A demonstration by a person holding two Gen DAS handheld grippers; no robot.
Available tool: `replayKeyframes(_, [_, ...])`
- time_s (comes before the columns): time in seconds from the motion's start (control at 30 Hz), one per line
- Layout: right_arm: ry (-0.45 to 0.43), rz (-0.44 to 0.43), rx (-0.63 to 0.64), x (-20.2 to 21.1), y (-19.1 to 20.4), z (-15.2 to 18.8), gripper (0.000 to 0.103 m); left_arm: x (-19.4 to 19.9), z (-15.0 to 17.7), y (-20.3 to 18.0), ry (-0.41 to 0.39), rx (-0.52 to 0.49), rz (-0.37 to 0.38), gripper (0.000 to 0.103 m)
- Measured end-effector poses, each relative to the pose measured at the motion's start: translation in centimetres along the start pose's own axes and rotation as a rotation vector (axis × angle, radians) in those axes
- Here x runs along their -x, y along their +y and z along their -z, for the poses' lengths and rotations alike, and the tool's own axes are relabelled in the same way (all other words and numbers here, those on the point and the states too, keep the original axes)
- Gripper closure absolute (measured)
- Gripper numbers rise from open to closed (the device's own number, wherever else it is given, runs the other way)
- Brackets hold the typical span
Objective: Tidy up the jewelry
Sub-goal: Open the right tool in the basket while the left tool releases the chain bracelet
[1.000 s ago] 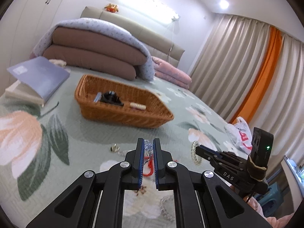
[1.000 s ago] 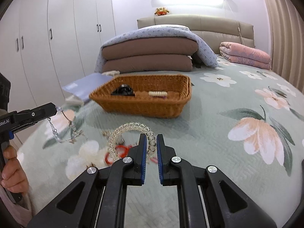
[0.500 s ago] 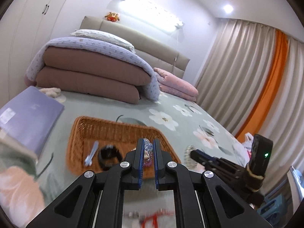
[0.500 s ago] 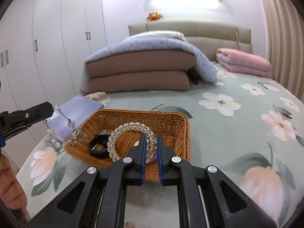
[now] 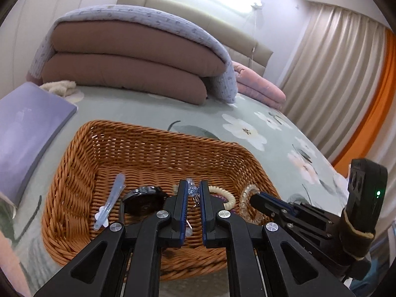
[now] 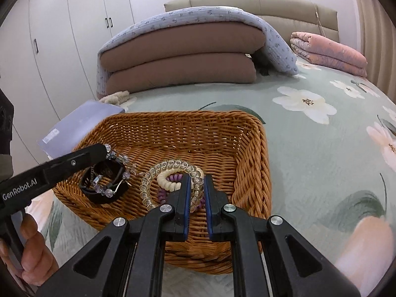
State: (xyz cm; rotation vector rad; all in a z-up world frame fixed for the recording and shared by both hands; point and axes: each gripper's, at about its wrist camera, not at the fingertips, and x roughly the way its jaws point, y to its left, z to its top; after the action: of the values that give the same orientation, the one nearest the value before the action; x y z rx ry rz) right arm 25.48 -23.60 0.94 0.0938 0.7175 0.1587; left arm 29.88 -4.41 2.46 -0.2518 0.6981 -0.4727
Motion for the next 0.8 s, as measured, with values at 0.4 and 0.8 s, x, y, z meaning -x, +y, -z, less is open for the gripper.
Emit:
replayKeyframes(0.4, [0.014, -0.029, -0.012, -0.3, -0.3, 0.3, 0.074, -0.4, 0.2, 0.8, 0.038, 0.026, 0.031, 0.085])
replayKeyframes(0.8, [-0.132, 0.015, -0.021, 3.0, -0.5, 0.2, 0.029, 2.6, 0.4, 0.2, -0.114, -0.012, -0.104, 0.039])
